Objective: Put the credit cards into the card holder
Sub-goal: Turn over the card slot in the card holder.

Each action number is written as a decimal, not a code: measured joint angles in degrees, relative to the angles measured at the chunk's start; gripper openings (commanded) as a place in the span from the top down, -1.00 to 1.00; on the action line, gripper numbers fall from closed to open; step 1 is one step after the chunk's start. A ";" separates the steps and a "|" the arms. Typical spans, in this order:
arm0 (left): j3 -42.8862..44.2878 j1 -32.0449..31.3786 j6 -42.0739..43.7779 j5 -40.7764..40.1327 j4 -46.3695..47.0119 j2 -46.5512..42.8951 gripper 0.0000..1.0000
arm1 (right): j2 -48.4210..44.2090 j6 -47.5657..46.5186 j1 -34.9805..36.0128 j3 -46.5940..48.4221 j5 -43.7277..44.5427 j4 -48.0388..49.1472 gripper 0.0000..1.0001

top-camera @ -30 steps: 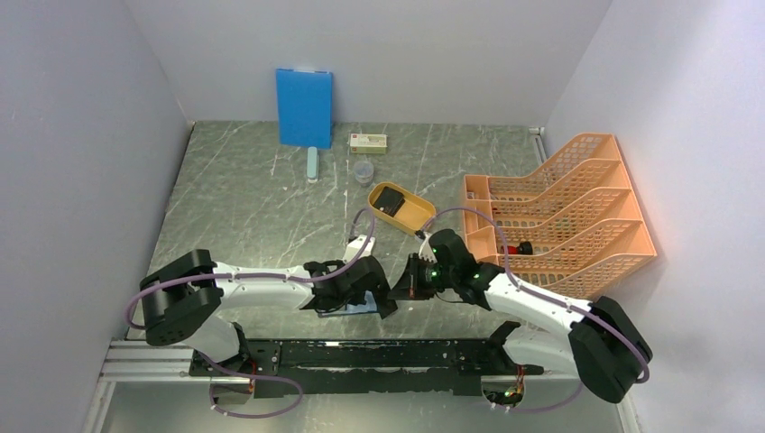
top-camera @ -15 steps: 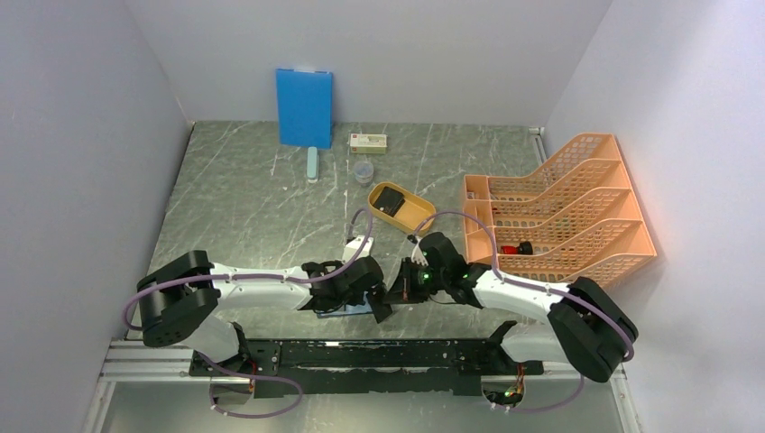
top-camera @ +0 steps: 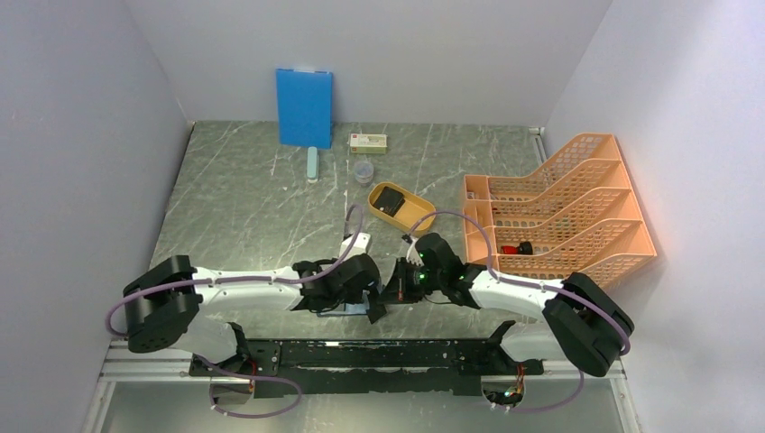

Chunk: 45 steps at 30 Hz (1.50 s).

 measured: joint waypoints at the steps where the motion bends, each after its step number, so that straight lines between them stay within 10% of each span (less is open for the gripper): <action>1: 0.00 0.00 -0.07 0.11 -0.13 -0.59 0.35 | 0.00 0.11 0.09 0.00 -0.02 0.22 1.00; 28: -6.45 0.00 -4.63 -1.70 -7.58 -19.71 0.22 | 10.60 2.78 5.88 6.49 1.99 4.76 1.00; 45: -11.69 0.92 -7.26 -6.75 -7.39 -18.29 0.75 | -0.24 3.48 6.43 5.97 11.34 1.95 1.00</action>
